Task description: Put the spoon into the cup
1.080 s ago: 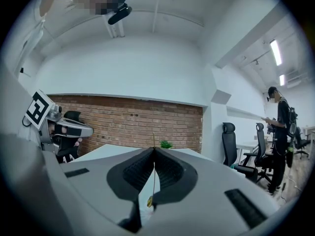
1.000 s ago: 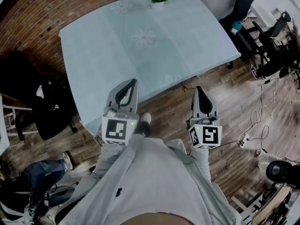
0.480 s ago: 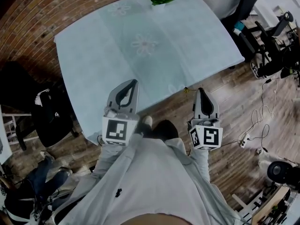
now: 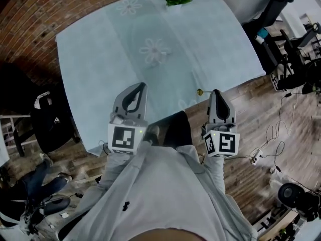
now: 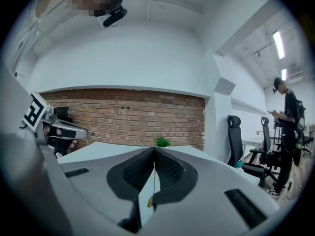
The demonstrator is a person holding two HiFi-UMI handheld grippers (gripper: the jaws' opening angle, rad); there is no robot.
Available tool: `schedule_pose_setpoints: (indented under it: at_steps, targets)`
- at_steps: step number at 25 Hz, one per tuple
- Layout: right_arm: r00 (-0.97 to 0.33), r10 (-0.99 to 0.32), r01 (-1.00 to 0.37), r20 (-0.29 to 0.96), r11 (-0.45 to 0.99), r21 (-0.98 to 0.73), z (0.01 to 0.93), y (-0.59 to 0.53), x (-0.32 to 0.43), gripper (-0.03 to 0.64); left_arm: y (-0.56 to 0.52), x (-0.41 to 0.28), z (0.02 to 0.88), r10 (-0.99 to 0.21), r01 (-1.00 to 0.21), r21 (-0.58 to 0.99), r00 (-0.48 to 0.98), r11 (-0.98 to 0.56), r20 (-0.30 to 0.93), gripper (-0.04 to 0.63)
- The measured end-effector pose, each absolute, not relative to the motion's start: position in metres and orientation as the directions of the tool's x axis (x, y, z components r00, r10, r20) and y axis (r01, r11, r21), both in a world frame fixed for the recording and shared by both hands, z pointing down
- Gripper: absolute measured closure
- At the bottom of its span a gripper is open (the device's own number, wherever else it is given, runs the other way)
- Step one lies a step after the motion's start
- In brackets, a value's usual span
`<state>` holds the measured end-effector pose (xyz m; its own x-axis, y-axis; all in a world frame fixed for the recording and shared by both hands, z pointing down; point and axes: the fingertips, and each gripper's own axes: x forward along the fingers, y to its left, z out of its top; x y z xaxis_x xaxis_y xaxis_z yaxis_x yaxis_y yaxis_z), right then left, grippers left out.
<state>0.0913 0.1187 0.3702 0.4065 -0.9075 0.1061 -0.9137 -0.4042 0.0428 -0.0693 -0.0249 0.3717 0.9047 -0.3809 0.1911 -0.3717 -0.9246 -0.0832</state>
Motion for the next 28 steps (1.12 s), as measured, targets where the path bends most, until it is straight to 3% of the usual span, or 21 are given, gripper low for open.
schedule_pose_setpoints:
  at_steps: [10,18,28]
  targets:
    - [0.149,-0.985,-0.988,0.092,-0.144,0.056,0.355,0.011,0.167,0.598,-0.082,-0.004,0.358,-0.56,-0.551,-0.1,0.811,-0.828,0.168,0.575]
    - [-0.127,-0.989,-0.991,0.074,0.129,0.033,0.347,-0.063,0.206,0.598,-0.103,0.019,0.352,-0.756,-0.757,-0.091,0.623,-0.648,0.2,0.575]
    - [-0.275,-0.958,-0.96,0.082,0.278,0.024,0.346,-0.088,0.227,0.598,-0.097,0.031,0.352,-0.83,-0.829,-0.124,0.515,-0.545,0.214,0.575]
